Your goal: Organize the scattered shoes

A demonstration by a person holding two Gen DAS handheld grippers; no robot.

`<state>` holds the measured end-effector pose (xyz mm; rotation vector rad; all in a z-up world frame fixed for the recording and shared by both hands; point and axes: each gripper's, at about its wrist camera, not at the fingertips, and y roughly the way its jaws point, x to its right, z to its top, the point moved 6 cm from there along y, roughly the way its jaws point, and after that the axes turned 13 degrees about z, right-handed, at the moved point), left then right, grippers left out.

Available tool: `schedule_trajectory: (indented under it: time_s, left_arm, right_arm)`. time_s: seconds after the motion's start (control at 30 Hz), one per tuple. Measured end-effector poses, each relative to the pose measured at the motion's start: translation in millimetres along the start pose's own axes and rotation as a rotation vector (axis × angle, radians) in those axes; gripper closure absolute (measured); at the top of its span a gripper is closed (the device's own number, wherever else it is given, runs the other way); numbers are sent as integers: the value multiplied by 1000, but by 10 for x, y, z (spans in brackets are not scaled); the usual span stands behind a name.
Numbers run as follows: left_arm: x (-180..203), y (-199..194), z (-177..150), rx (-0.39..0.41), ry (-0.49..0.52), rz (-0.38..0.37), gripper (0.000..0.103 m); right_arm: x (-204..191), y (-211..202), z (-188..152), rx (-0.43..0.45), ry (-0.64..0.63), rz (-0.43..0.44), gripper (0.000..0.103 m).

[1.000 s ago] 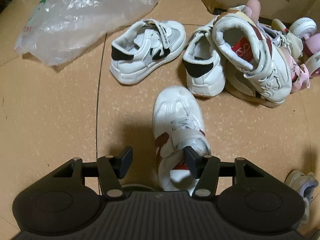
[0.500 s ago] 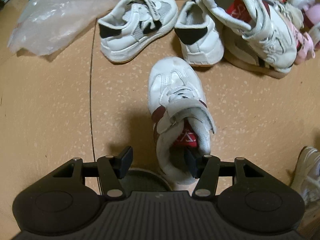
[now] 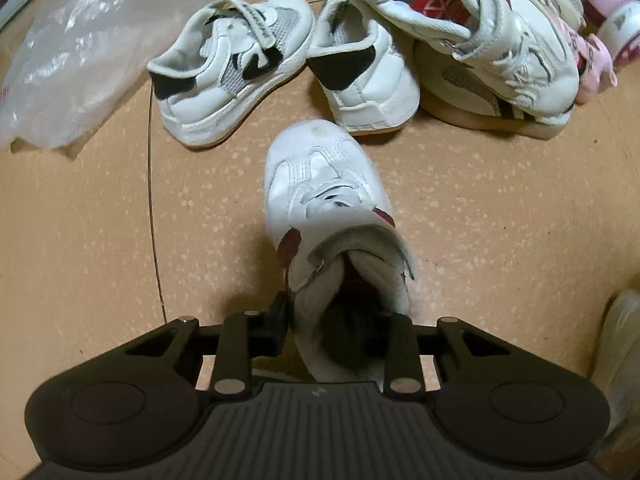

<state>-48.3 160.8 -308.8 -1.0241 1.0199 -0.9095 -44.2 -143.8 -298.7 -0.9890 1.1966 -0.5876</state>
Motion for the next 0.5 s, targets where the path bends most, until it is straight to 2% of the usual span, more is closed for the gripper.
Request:
schedule_trajectory:
  time_s: [0.03, 0.17, 0.23, 0.3, 0.33, 0.37, 0.5]
  left_arm:
    - [51, -29, -11, 3, 15, -21, 81]
    - [267, -143, -45, 17, 69, -89, 81]
    - [382, -195, -57, 24, 110, -109, 81]
    - [491, -237, -63, 29, 134, -139, 81]
    - [528, -250, -62, 30, 138, -153, 81]
    - [592, -273, -61, 32, 147, -172, 81]
    - [965, -446, -30, 74, 207, -246, 81]
  right_arm:
    - [-20, 10, -10, -2, 0, -1, 72]
    - [-10, -63, 10, -3, 29, 9, 70]
    - [14, -164, 43, 5, 48, 17, 62]
    - [36, -277, 63, 11, 66, 26, 48]
    - [47, -330, 65, 13, 73, 29, 45]
    - [60, -338, 47, 15, 76, 29, 42]
    - [111, -367, -21, 23, 89, 27, 42]
